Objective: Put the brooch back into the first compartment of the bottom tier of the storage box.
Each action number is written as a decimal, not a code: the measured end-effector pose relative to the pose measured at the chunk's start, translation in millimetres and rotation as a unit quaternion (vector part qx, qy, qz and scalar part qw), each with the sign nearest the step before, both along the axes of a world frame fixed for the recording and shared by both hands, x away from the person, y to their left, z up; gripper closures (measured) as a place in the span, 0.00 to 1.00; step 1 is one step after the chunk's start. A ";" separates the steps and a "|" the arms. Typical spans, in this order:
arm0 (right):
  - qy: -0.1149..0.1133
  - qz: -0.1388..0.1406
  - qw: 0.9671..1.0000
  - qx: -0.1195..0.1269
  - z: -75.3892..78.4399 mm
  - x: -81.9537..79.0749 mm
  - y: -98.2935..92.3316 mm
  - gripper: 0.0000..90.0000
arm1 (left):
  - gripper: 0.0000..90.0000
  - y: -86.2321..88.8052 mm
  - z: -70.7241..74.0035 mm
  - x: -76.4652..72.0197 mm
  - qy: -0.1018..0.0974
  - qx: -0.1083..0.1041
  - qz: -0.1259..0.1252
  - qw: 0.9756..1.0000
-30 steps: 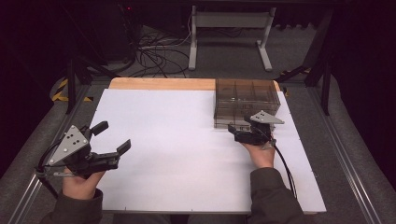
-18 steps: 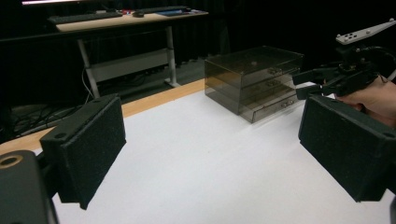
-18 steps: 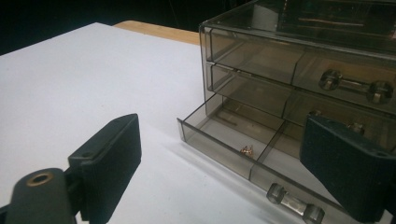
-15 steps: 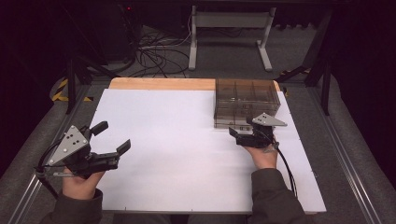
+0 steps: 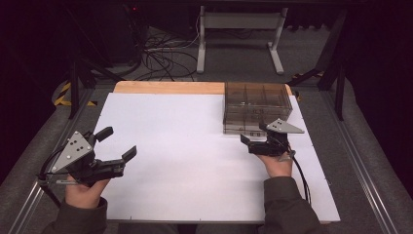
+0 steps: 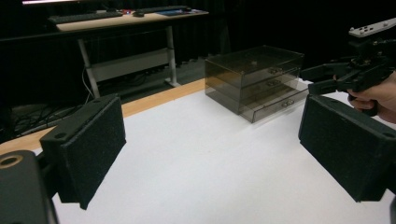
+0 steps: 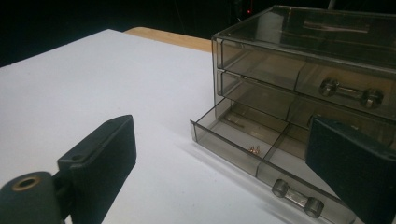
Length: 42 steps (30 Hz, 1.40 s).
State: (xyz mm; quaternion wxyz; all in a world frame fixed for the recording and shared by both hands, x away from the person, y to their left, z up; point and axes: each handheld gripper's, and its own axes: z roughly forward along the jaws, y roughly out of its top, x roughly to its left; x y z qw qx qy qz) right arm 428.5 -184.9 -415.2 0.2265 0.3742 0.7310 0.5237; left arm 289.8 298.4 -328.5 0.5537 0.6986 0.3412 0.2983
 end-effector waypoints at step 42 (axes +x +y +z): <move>-0.034 -0.002 0.999 0.040 31.6 -44.1 -22.2 0.04 | 0.09 0.3 2.7 -2.6 -0.005 -0.004 -0.003 1.000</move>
